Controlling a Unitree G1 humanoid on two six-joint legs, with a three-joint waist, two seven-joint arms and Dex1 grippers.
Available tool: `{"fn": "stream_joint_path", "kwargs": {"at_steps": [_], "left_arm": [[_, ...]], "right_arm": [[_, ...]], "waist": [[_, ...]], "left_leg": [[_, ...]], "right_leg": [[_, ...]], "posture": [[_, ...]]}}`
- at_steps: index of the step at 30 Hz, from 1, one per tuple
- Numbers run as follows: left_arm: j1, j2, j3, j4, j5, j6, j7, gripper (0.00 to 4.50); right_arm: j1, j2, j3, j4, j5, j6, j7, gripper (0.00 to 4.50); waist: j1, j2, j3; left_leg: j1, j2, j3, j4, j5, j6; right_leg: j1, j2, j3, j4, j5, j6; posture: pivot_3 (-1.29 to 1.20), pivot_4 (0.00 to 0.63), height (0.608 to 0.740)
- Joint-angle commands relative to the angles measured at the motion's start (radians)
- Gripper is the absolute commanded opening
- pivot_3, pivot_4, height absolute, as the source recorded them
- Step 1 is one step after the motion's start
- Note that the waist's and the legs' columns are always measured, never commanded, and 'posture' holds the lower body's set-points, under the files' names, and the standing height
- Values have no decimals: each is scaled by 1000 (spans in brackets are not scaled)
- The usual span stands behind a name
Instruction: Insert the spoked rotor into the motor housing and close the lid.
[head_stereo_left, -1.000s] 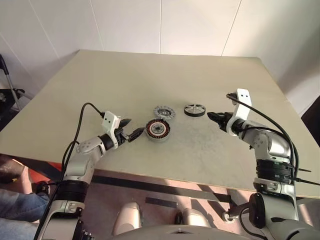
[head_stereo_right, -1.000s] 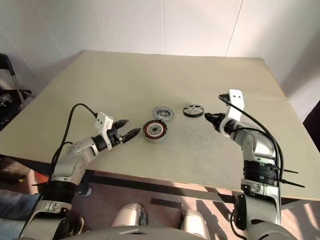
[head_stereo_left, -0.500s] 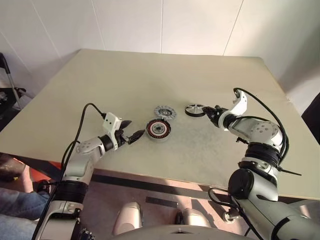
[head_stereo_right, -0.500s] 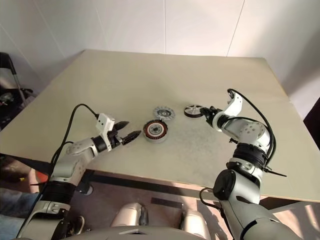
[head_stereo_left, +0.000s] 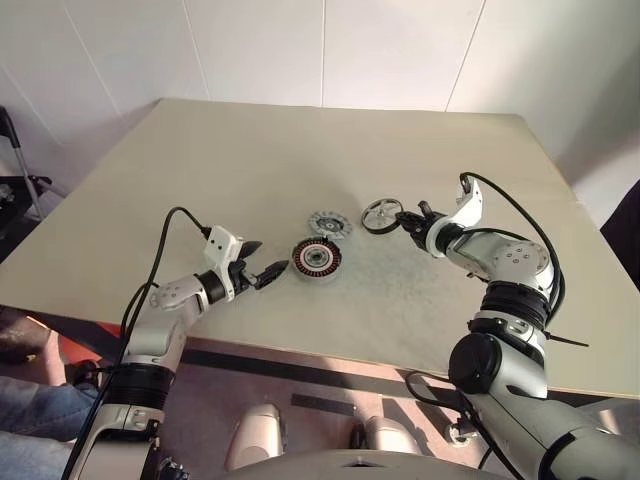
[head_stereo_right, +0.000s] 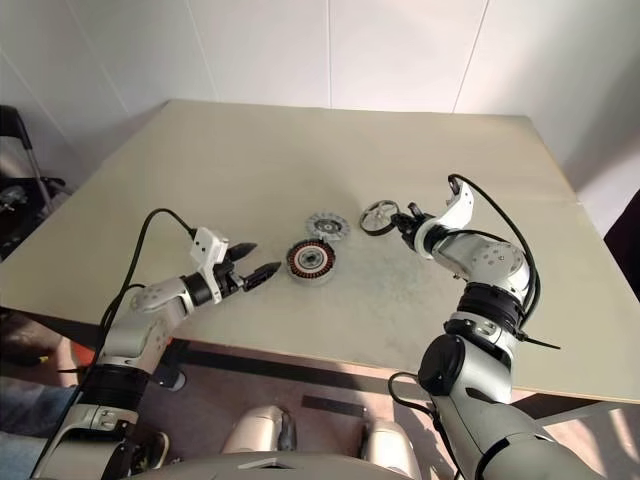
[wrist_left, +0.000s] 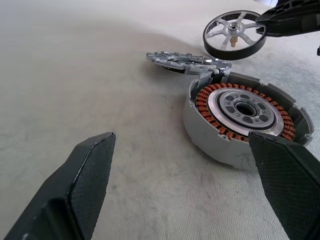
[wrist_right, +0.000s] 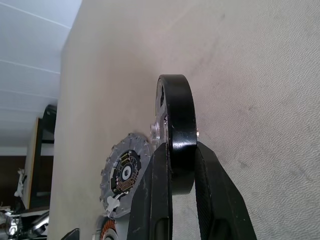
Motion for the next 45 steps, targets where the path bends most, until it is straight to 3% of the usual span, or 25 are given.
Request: {"fn": "stream_joint_path", "kwargs": {"at_steps": [1,4,11,16,24,38,45], "left_arm": [[-22,7,10,-12,6,-19,3,4500],[-19,1,5,-11,9,-22,4,4500],[-17,1,-3,0,22,-28,-3,4500],[-21,1,-4,9,25,-31,-5,4500],[-7,13,3,-1,26,-31,-7,4500],[-10,17,5,0,27,-34,-1,4500],[-5,22,3,-3,32,-34,-3,4500]], "right_arm": [[-31,-10,-2,-25,48,3,-7,299],[-52,-6,-63,-46,145,54,8,299],[-17,8,-26,-206,317,282,51,299],[56,109,22,-301,353,429,0,299],[131,218,58,-355,387,441,-86,299],[118,209,46,-294,297,435,-90,299],[109,246,49,-324,339,441,-106,299]], "waist": [[0,0,0],[0,0,0],[0,0,0],[1,0,0],[2,0,0],[3,0,0],[-1,0,0]], "left_leg": [[0,0,0,0,0,0],[0,0,0,0,0,0],[0,0,0,-1,0,0],[0,0,0,-1,0,-1],[-1,0,0,-2,1,-2],[0,0,0,-16,6,-10],[1,0,0,-16,6,-11]], "right_leg": [[0,0,0,0,0,0],[0,0,0,0,0,0],[-1,0,0,0,0,0],[0,0,0,0,0,0],[-2,1,1,0,0,1],[-7,2,1,-2,-1,0],[-7,3,1,-2,-1,-1]], "posture": [[0,0,740],[0,0,740],[0,0,740],[0,0,740],[0,0,740],[0,0,740],[0,0,740]]}}
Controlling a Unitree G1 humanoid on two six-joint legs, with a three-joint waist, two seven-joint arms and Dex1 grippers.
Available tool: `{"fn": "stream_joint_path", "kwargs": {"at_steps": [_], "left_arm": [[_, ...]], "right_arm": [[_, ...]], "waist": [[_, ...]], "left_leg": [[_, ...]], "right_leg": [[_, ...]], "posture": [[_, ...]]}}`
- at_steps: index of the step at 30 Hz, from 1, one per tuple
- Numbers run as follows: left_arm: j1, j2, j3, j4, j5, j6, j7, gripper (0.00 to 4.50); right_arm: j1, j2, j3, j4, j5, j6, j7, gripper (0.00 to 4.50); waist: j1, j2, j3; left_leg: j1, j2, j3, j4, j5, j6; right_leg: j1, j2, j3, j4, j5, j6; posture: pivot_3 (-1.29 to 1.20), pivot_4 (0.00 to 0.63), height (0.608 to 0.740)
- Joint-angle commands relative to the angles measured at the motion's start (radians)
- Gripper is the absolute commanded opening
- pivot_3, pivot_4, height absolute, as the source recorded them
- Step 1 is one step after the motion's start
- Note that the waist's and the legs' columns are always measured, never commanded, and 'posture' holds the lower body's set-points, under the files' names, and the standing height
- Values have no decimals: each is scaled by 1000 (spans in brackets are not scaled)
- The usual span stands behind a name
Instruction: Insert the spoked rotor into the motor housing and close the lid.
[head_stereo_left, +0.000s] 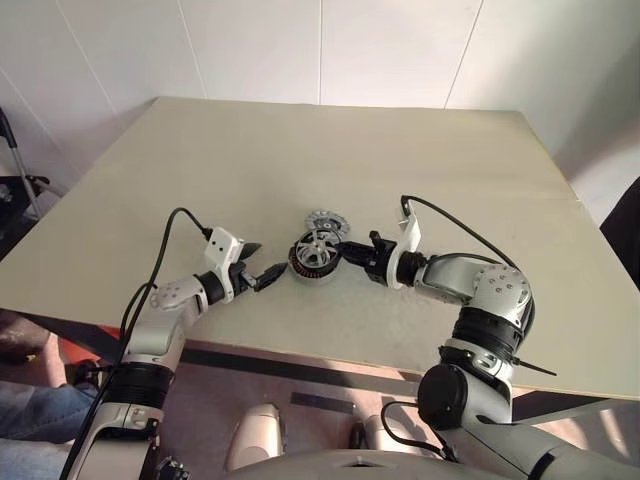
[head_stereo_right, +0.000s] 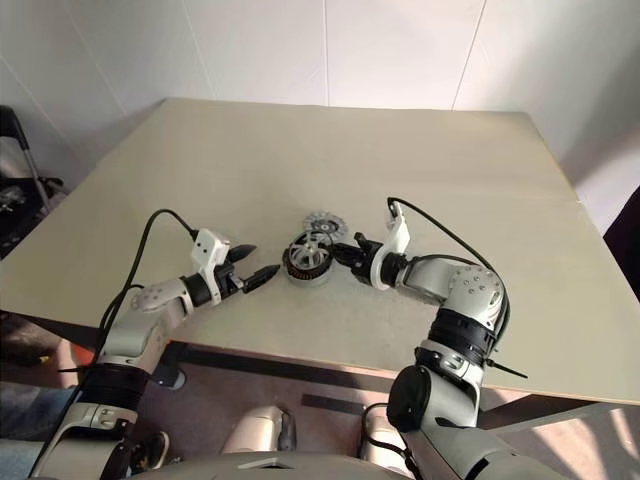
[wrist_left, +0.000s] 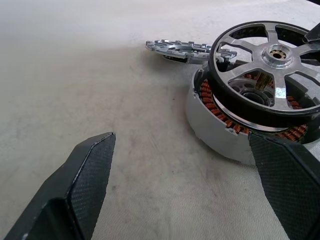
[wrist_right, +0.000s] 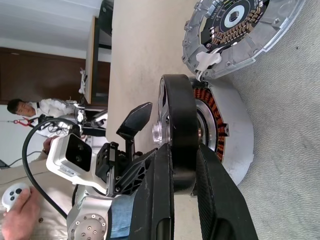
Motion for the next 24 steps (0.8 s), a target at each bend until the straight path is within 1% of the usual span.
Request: {"fn": "stream_joint_path", "kwargs": {"at_steps": [1,13,24], "left_arm": [[-3,15,12,-25,6,-22,0,4500],[12,15,10,-36,9,-20,-3,4500],[15,18,12,-36,11,-21,-1,4500]], "right_arm": [[-30,24,4,-30,46,12,-9,299],[-29,52,14,-62,123,12,-63,299],[-12,53,6,-33,71,12,-79,299]], "waist": [[0,0,0],[3,0,0],[3,0,0]], "left_leg": [[0,0,0,0,0,0],[0,0,0,0,0,-1],[0,0,0,0,1,-1]], "right_leg": [[0,0,0,0,0,0],[0,0,0,0,0,0],[0,0,0,0,0,0]], "posture": [[0,0,740],[0,0,740],[0,0,740]]}}
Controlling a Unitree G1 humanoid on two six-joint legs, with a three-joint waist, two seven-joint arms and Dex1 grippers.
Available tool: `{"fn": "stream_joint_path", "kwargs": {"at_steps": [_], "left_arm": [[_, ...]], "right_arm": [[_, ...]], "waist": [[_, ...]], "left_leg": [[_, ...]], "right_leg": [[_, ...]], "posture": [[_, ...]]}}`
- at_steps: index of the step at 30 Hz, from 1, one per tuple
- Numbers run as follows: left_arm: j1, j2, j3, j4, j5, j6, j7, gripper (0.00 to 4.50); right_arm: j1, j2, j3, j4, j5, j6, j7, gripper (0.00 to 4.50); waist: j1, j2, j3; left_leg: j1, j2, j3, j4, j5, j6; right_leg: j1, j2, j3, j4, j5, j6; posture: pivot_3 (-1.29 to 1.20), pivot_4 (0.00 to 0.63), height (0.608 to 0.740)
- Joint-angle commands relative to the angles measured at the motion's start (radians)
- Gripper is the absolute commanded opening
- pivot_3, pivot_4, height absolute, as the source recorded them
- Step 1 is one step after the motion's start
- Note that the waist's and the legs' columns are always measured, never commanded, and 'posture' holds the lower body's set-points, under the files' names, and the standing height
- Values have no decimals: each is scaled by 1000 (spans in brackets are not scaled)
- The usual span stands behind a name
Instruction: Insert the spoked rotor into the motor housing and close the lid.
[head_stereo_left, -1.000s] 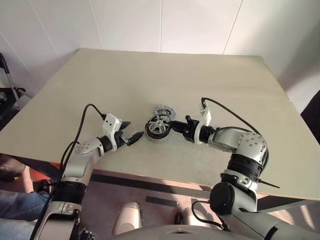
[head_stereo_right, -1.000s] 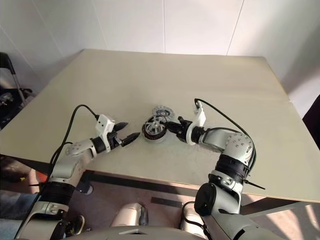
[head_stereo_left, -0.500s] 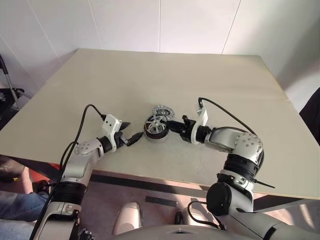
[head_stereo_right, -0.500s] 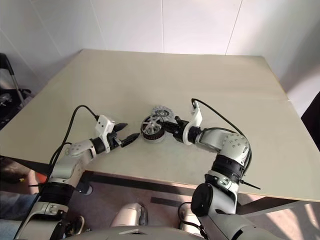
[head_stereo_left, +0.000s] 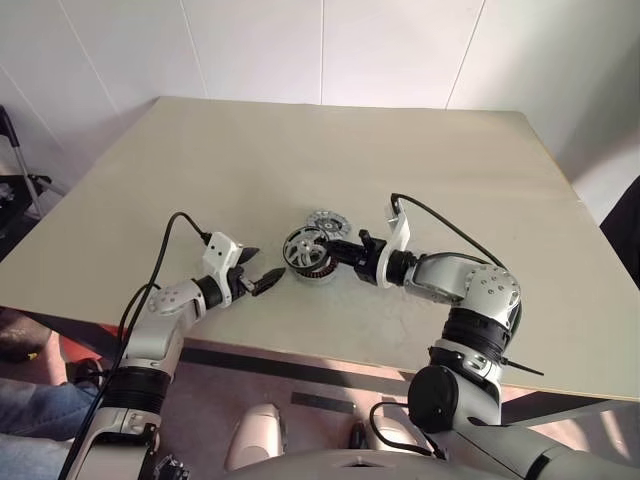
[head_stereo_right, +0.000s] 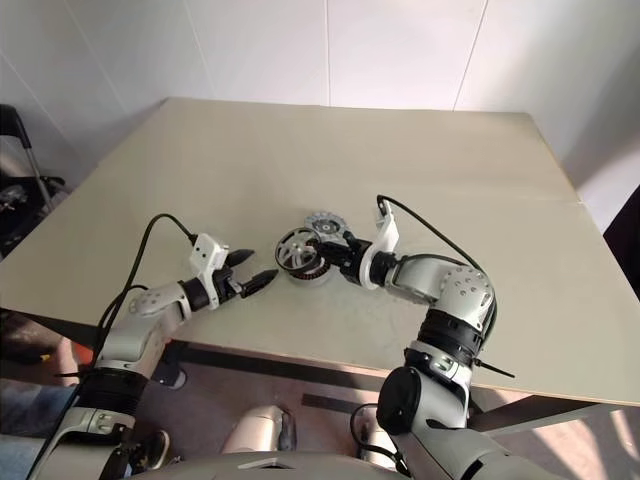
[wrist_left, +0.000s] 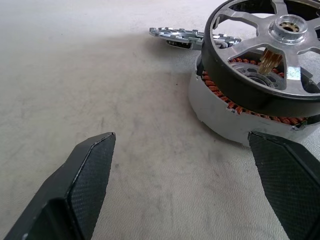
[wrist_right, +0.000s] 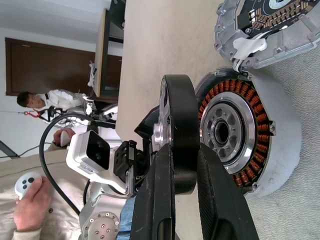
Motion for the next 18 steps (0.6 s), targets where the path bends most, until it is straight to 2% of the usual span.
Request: {"fn": "stream_joint_path", "kwargs": {"at_steps": [1,3,10,18], "left_arm": [[-9,11,11,-31,2,-21,1,4500],[-10,11,10,-30,3,-22,0,4500],[-10,12,8,-26,7,-26,0,4500],[-13,10,4,-23,9,-27,-2,4500]], "right_arm": [[-9,8,1,-9,0,5,-1,299],[-7,9,-1,-5,-12,5,-1,299],[-2,-13,31,-81,-11,-7,60,2507],[18,-67,89,-165,-11,-126,155,2507]], "waist": [[0,0,0],[0,0,0],[1,0,0],[2,0,0]], "left_leg": [[0,0,0,0,0,0],[0,0,0,0,0,0],[0,0,0,0,0,0],[0,0,0,0,0,0]], "right_leg": [[0,0,0,0,0,0],[0,0,0,0,0,0],[0,0,0,0,0,0],[0,0,0,0,2,3]], "posture": [[0,0,740],[0,0,740],[0,0,740],[0,0,740]]}}
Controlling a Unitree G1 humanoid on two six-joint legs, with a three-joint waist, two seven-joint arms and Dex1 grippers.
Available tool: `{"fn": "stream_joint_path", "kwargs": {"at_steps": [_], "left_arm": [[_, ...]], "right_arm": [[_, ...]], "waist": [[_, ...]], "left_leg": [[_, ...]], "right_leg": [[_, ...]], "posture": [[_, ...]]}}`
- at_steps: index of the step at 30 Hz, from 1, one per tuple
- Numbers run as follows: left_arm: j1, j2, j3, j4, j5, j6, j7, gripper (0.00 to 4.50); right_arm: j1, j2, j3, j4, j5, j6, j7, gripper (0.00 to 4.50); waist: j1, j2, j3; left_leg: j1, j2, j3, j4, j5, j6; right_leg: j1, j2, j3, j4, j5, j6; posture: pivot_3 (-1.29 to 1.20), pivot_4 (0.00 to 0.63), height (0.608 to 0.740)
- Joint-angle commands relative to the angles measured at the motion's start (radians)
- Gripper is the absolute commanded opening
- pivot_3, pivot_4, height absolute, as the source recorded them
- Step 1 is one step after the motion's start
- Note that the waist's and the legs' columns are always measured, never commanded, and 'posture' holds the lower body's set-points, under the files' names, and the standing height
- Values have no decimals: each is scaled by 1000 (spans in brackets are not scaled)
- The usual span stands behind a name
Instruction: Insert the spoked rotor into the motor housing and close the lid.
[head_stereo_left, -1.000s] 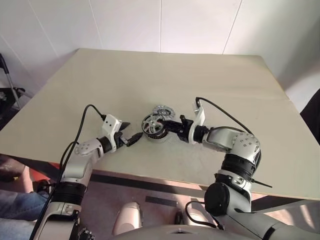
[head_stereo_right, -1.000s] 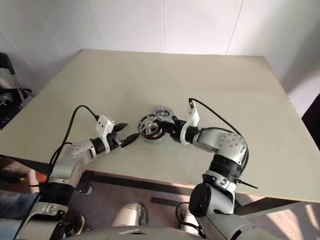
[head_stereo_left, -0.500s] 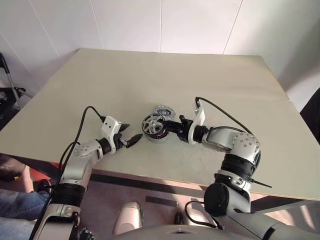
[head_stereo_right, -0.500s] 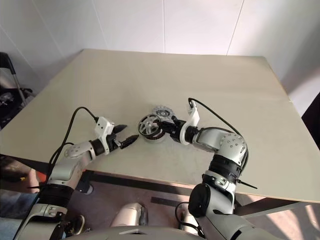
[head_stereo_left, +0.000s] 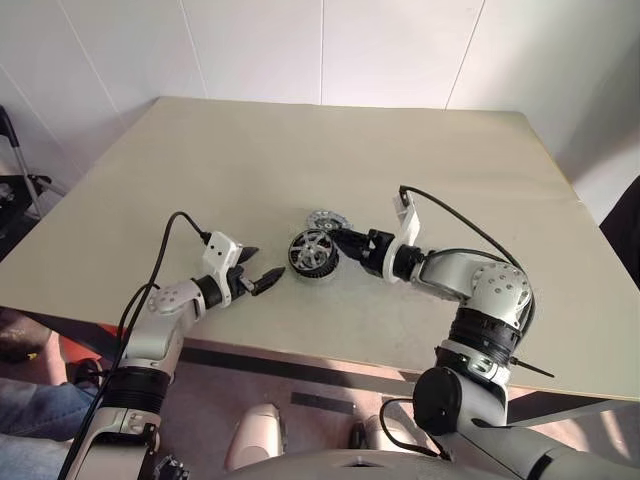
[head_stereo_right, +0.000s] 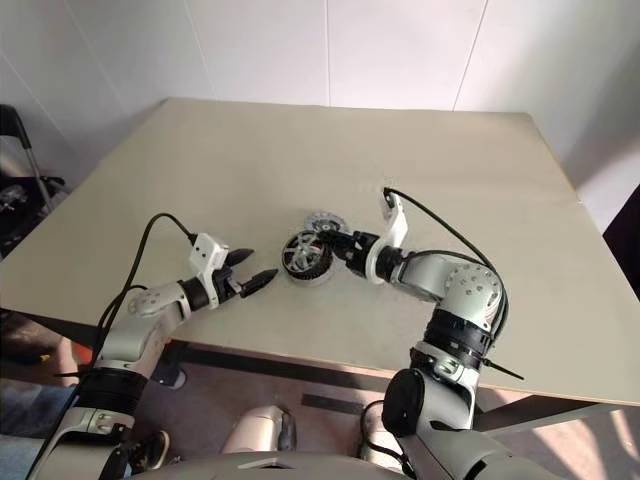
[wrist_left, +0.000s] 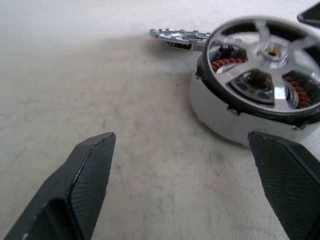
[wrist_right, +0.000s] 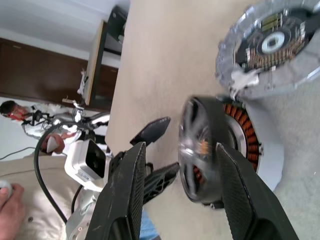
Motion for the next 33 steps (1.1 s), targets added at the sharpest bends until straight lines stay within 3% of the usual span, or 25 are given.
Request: {"fn": "stream_joint_path", "kwargs": {"at_steps": [1,7,13,16,20,26,33], "left_arm": [[-14,8,4,-23,4,-17,-2,4500],[-20,9,4,-12,6,-21,-7,4500],[-30,4,1,-8,8,-19,-8,4500],[-33,3,2,-7,8,-20,-10,4500],[-34,3,3,-4,9,-22,-11,4500],[-29,3,6,-10,8,-20,-7,4500],[-19,11,14,-22,6,-15,-4,4500]], "right_arm": [[6,-16,34,-49,24,-53,44,2507],[33,-98,167,-109,-13,-154,144,2507],[86,-327,520,-134,-275,-446,327,2507],[89,-383,606,-150,-314,-539,440,2507],[77,-389,686,-105,-387,-598,477,2507],[65,-303,791,-56,-431,-620,509,2507],[69,-255,870,206,-560,-713,532,2507]], "waist": [[0,0,0],[1,0,0],[2,-2,-1],[1,-2,-1],[-1,-2,-1],[-3,-3,-2],[-5,-6,-4]], "left_leg": [[0,0,0,0,0,0],[0,0,0,0,0,0],[1,0,0,1,0,0],[1,0,0,2,0,0],[0,0,0,2,0,1],[0,0,-1,3,-1,3],[0,1,0,8,-3,6]], "right_leg": [[0,0,0,0,0,0],[0,0,0,0,-1,-1],[2,0,0,0,0,0],[2,0,0,0,-1,-1],[2,0,0,0,-2,-3],[2,0,0,0,-2,-4],[5,0,0,2,-2,-5]], "posture": [[0,0,740],[0,0,740],[0,0,740],[0,0,740],[0,0,740],[0,0,740],[0,0,740]]}}
